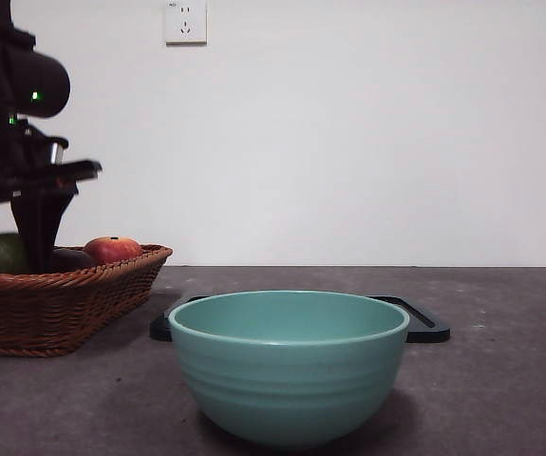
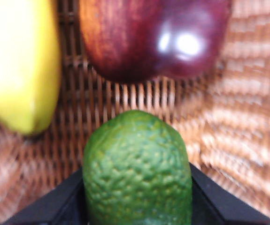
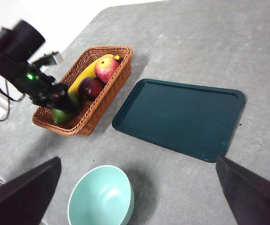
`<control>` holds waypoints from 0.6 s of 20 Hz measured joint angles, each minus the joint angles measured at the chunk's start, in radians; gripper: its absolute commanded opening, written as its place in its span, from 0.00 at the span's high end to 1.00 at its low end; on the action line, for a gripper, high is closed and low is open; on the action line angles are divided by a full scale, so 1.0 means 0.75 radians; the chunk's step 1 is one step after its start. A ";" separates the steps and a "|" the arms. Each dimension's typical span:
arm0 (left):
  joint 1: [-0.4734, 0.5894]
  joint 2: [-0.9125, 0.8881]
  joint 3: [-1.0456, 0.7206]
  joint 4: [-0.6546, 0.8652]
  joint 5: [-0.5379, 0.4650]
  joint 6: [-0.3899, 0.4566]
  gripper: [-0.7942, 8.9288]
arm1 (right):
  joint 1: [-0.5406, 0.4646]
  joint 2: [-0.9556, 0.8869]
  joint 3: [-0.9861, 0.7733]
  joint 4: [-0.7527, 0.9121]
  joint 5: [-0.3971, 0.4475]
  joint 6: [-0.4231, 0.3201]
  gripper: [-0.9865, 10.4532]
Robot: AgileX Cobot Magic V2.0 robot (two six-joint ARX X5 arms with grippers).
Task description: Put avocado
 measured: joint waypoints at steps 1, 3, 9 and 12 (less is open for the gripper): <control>-0.010 -0.025 0.012 -0.035 0.000 0.001 0.76 | 0.000 0.000 0.000 0.000 0.000 0.000 0.42; -0.050 -0.115 0.020 -0.064 0.000 -0.001 0.76 | 0.000 0.000 0.000 0.000 0.000 -0.001 0.42; -0.288 -0.418 0.032 -0.139 0.125 -0.043 0.76 | 0.000 0.000 0.000 -0.001 -0.001 -0.001 0.42; -0.489 -0.477 0.032 -0.084 0.129 -0.084 0.76 | 0.000 0.000 0.000 -0.001 0.000 -0.001 0.42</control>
